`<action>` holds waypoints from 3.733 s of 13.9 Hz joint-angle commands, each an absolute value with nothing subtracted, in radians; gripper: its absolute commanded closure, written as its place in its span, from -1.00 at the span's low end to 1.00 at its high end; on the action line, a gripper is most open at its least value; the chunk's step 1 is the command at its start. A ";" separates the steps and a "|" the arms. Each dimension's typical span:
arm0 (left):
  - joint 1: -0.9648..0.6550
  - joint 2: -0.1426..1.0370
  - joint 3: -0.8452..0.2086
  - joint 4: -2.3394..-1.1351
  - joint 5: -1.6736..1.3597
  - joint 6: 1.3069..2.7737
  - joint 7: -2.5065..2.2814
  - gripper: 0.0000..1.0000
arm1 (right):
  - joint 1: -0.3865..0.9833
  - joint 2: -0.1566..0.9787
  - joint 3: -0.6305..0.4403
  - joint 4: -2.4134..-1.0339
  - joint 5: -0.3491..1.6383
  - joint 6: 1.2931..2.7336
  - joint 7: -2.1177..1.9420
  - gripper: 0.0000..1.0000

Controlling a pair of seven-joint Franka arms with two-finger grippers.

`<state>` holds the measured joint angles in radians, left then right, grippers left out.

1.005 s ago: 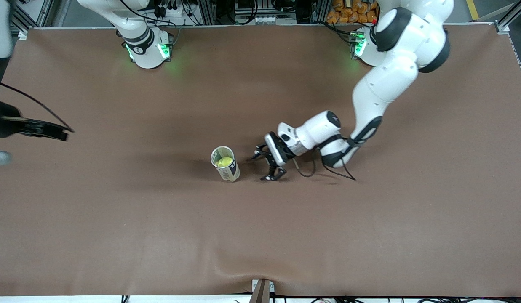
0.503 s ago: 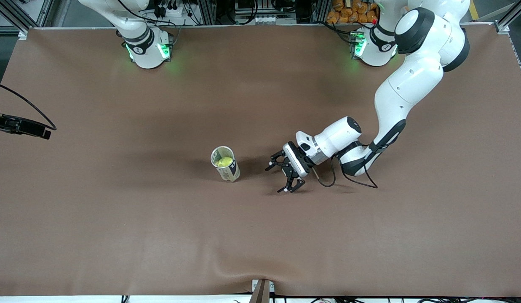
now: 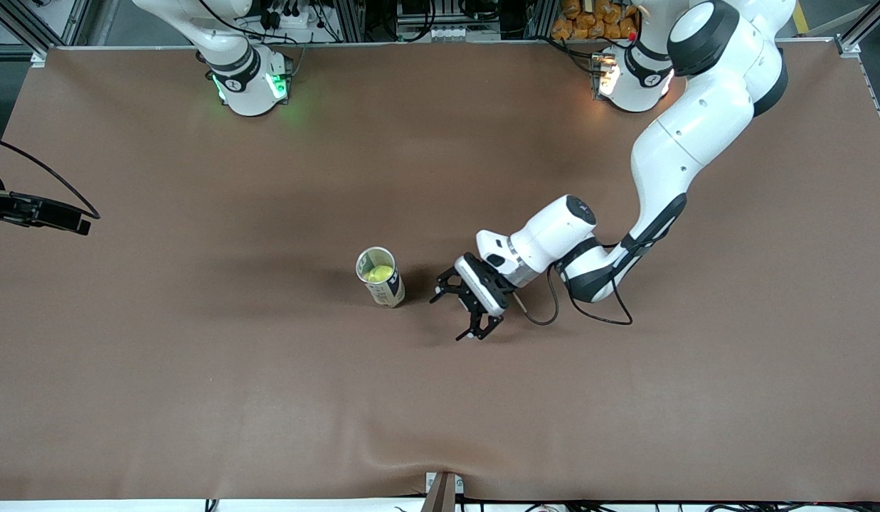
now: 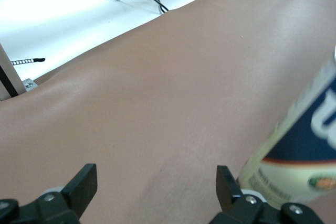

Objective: Insert tennis ball vertically with right arm

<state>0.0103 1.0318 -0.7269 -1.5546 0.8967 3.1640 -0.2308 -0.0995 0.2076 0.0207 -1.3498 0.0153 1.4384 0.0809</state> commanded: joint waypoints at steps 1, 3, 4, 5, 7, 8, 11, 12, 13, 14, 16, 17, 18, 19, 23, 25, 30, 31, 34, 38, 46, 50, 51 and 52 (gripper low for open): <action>0.058 0.996 -0.854 -1.507 0.855 2.938 -0.252 -1.00 | -0.072 0.144 0.012 -1.381 0.006 1.440 0.091 -1.00; 0.074 0.993 -0.915 -1.458 0.812 2.791 -0.250 -1.00 | 0.044 0.127 -0.099 -1.393 0.012 1.436 0.092 -1.00; 0.074 0.985 -0.954 -1.416 0.802 2.669 -0.252 -1.00 | 0.122 0.103 -0.182 -1.420 0.023 1.439 0.092 -1.00; 0.072 0.982 -0.989 -1.373 0.787 2.548 -0.252 -1.00 | 0.144 0.072 -0.201 -1.448 0.026 1.442 0.091 -1.00; 0.078 0.976 -1.047 -1.324 0.761 2.359 -0.255 -1.00 | 0.143 0.031 -0.206 -1.457 0.026 1.436 0.081 -1.00; 0.090 0.953 -1.060 -1.307 0.746 2.289 -0.255 -1.00 | 0.143 -0.009 -0.206 -1.494 0.026 1.439 0.081 -1.00; 0.110 0.862 -1.062 -1.295 0.672 2.128 -0.258 -1.00 | 0.143 -0.100 -0.207 -1.603 0.023 1.460 0.075 -1.00; 0.129 0.820 -1.062 -1.295 0.654 2.067 -0.261 -1.00 | 0.141 -0.098 -0.207 -1.600 0.021 1.468 0.074 -1.00; 0.144 0.787 -1.062 -1.295 0.637 2.006 -0.270 -1.00 | 0.141 -0.098 -0.209 -1.595 0.023 1.492 0.058 -1.00; 0.158 0.747 -1.062 -1.292 0.614 1.943 -0.279 -1.00 | 0.140 -0.098 -0.210 -1.592 0.014 1.503 -0.007 -1.00; 0.195 0.645 -1.055 -1.284 0.556 1.835 -0.299 -1.00 | 0.140 -0.098 -0.212 -1.589 0.008 1.525 -0.109 -1.00; 0.225 0.608 -1.054 -1.285 0.543 1.791 -0.302 -1.00 | 0.140 -0.100 -0.219 -1.589 0.008 1.534 -0.109 -1.00; 0.262 0.579 -1.057 -1.285 0.534 1.745 -0.305 -1.00 | 0.138 -0.100 -0.228 -1.588 0.008 1.537 -0.109 -1.00; 0.302 0.531 -1.057 -1.287 0.505 1.693 -0.308 -1.00 | 0.137 -0.100 -0.230 -1.579 0.006 1.531 -0.109 -1.00; 0.437 0.408 -1.062 -1.298 0.453 1.548 -0.383 -1.00 | 0.110 -0.089 -0.233 -1.543 0.006 1.525 -0.110 -1.00; 0.458 0.376 -1.052 -1.298 0.443 1.508 -0.387 -1.00 | 0.115 -0.090 -0.229 -1.543 0.003 1.519 -0.110 -1.00; 0.515 0.377 -1.051 -1.293 0.437 1.497 -0.371 -1.00 | 0.107 -0.091 -0.198 -1.536 -0.006 1.473 -0.112 -1.00; 0.508 0.373 -1.033 -1.292 0.428 1.499 -0.374 -1.00 | 0.109 -0.091 -0.198 -1.536 -0.006 1.473 -0.109 -1.00; 0.370 0.289 -0.751 -1.285 0.252 1.508 -0.367 -1.00 | 0.085 -0.091 -0.155 -1.532 -0.008 1.454 -0.109 -1.00; 0.062 0.171 -0.259 -1.293 0.005 1.519 -0.339 -1.00 | -0.007 -0.089 -0.063 -1.531 -0.005 1.459 -0.107 -1.00; -0.141 -0.064 0.020 -1.538 -0.028 1.497 -0.290 -1.00 | -0.040 -0.084 -0.048 -1.536 -0.008 1.476 -0.115 -1.00; -0.141 -0.112 0.028 -1.595 -0.026 1.499 -0.267 -1.00 | -0.086 -0.081 -0.046 -1.536 0.006 1.483 -0.115 -1.00; -0.140 -0.113 0.029 -1.595 -0.026 1.499 -0.264 -1.00 | -0.083 -0.081 -0.046 -1.537 0.006 1.480 -0.117 -1.00; -0.138 -0.114 0.031 -1.595 -0.026 1.499 -0.261 -1.00 | -0.080 -0.080 -0.045 -1.543 0.008 1.474 -0.118 -1.00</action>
<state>-0.1290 -0.0833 0.0152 -1.5605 -0.0102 1.4868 -0.2787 -0.0669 -0.0771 -0.0619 -1.5357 0.0002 1.4782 -0.1061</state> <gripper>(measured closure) 0.000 0.000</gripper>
